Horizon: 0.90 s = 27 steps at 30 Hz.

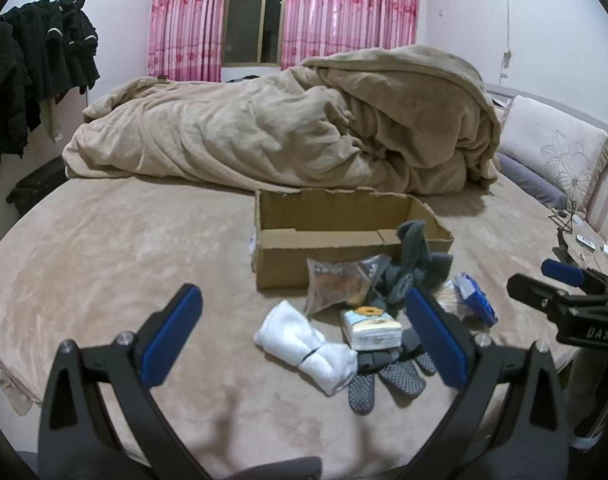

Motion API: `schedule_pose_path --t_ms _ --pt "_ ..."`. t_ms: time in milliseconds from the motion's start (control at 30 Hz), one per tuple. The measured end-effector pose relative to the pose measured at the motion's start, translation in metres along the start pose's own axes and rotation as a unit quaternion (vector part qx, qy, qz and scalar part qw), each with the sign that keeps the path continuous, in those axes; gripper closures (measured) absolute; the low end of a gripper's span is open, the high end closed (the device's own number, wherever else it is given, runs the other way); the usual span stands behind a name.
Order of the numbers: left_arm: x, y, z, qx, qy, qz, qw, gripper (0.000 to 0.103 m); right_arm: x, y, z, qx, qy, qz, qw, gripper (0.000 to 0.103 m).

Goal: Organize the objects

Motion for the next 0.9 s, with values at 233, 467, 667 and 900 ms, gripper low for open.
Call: schedule_pose_path --t_ms 233,467,667,900 --pt "-0.0001 0.0003 -0.0001 0.000 0.000 0.000 1.0000 0.000 0.0000 0.0000 0.0000 0.001 -0.001 0.001 1.000 0.001" --pt "-0.0003 0.0002 0.0000 0.002 -0.001 0.001 1.0000 0.000 -0.0005 -0.0004 -0.0005 0.001 0.000 0.000 1.000 0.001" --pt "-0.0003 0.0002 0.0000 0.002 -0.001 0.002 1.0000 0.000 0.0001 -0.0003 0.0002 0.001 0.000 -0.001 1.000 0.001" --pt "0.0011 0.0017 0.0002 0.002 -0.001 0.002 1.0000 0.000 -0.0003 -0.0003 0.0001 0.001 0.000 0.000 1.000 0.001"
Point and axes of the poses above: each gripper's, at about its wrist camera, not at the fingertips, and z roughly against the way its jaws point, x to its right, y to its top, the point moved 4 cm from there along -z, roughly the way its jaws point, and after that the axes turned 13 degrees about y, right-handed, at the moved point
